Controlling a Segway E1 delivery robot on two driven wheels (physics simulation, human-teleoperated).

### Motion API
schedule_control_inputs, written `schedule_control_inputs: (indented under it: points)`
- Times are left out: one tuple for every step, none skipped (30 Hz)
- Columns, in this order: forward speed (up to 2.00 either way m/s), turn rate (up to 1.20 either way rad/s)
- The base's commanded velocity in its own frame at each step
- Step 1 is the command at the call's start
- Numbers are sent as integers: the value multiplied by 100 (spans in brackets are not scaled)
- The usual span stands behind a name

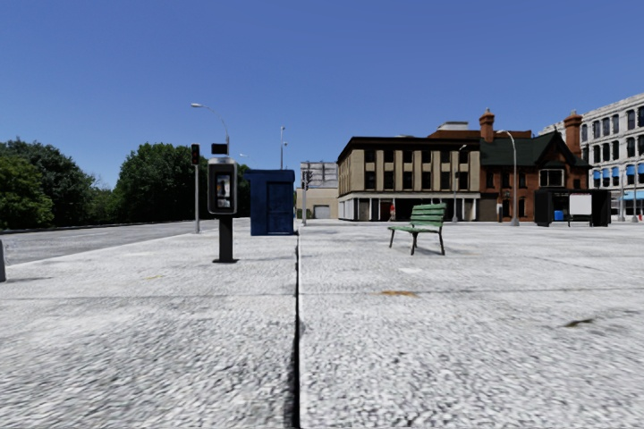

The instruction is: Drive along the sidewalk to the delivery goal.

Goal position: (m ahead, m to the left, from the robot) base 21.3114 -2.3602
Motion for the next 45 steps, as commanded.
schedule_control_inputs:
  points:
    - [200, 0]
    - [200, 0]
    - [200, 0]
    - [200, 0]
    - [200, 0]
    - [200, 0]
    - [200, 0]
    - [200, 0]
    - [200, 0]
    - [200, 0]
    - [200, 0]
    - [200, 0]
    - [200, 0]
    - [200, 0]
    - [200, 0]
    - [200, 0]
    - [200, 0]
    - [200, 0]
    - [200, 0]
    - [200, 0]
    - [200, 0]
    - [200, 0]
    - [200, 0]
    - [200, 0]
    - [200, 0]
    - [200, 0]
    - [200, 0]
    - [200, 0]
    - [200, 0]
    - [200, 0]
    - [200, 0]
    - [200, 0]
    - [200, 0]
    - [200, 0]
    - [200, 0]
    - [200, 0]
    - [200, 0]
    - [200, 0]
    - [200, 0]
    - [200, 0]
    - [200, 0]
    - [200, 0]
    - [200, 0]
    - [200, 0]
    - [200, 0]
